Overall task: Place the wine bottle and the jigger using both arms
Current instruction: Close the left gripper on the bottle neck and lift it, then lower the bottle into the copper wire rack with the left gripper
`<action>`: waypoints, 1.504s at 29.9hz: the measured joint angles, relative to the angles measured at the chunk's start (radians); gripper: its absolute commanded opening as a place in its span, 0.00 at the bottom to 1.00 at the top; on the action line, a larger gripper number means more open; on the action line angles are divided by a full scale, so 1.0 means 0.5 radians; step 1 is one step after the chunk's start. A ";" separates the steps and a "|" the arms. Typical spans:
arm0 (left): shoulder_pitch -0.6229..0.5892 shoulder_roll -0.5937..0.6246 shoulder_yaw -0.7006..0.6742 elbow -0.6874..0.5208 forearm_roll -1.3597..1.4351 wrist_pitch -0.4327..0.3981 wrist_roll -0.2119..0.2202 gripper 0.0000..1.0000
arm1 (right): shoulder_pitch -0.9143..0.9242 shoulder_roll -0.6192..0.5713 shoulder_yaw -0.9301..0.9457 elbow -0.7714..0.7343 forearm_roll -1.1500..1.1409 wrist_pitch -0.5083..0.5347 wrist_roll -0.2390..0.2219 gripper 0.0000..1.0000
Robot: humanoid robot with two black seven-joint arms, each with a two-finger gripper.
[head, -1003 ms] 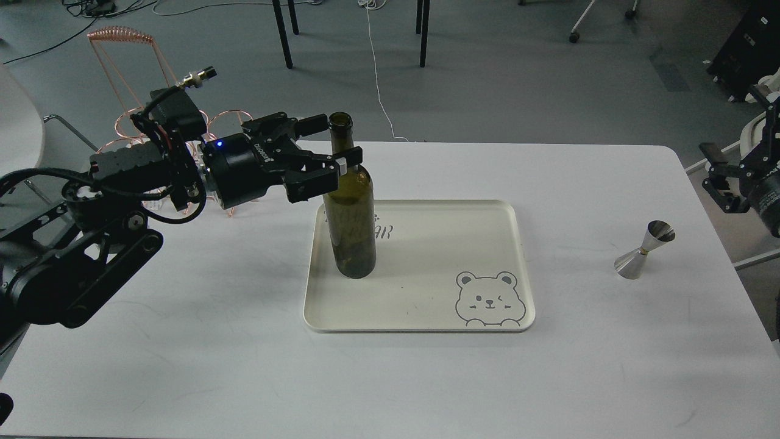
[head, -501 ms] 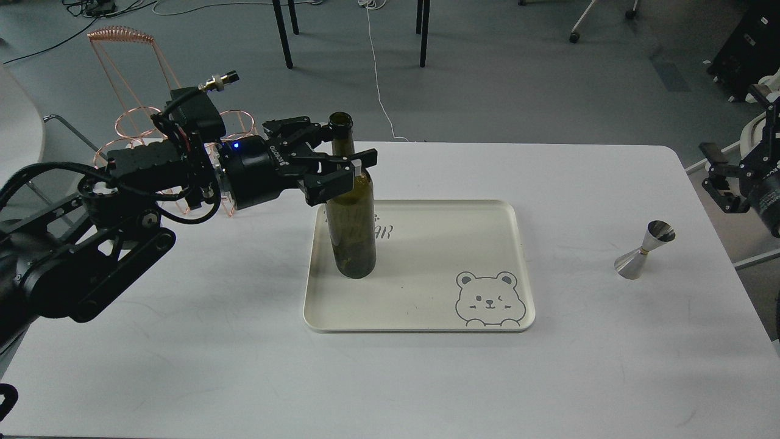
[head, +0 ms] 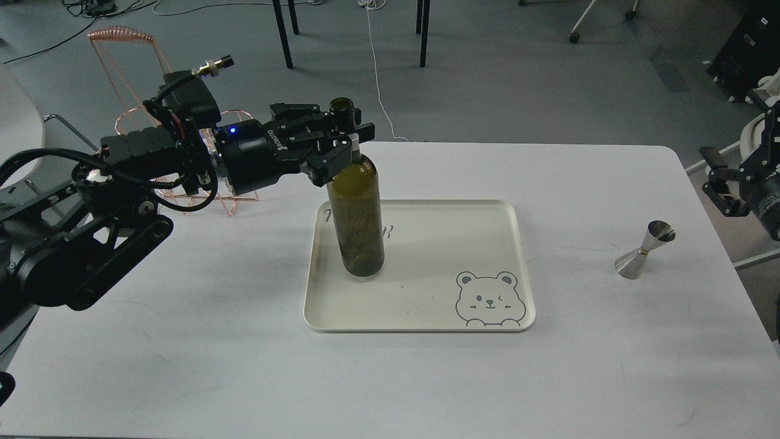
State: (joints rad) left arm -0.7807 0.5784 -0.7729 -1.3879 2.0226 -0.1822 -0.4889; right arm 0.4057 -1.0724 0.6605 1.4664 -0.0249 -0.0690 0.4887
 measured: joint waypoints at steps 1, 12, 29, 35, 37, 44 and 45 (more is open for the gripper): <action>-0.063 0.032 -0.001 0.000 -0.006 -0.007 0.000 0.12 | 0.000 0.000 0.001 0.000 0.000 0.000 0.000 0.98; -0.543 0.459 0.006 0.354 -0.118 -0.058 0.000 0.12 | -0.001 0.000 0.003 0.000 0.000 0.000 0.000 0.98; -0.558 0.566 0.160 0.653 -0.122 -0.032 0.000 0.12 | -0.004 0.022 -0.005 0.002 -0.002 -0.036 0.000 0.99; -0.555 0.560 0.223 0.683 -0.144 0.004 0.000 0.12 | -0.005 0.022 -0.005 0.001 -0.002 -0.037 0.000 0.99; -0.555 0.561 0.251 0.712 -0.192 0.020 0.000 0.12 | -0.005 0.022 -0.005 0.001 -0.003 -0.037 0.000 0.98; -0.555 0.559 0.274 0.769 -0.246 0.029 0.000 0.13 | -0.007 0.020 -0.003 0.000 -0.003 -0.037 0.000 0.99; -0.555 0.556 0.275 0.771 -0.246 0.029 0.000 0.13 | -0.007 0.019 -0.003 0.000 -0.002 -0.037 0.000 0.98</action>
State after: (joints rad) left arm -1.0584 0.8561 -0.6355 -1.0026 1.8996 -0.1675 -0.4887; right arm 0.4021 -1.0627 0.6592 1.4665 -0.0261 -0.0875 0.4887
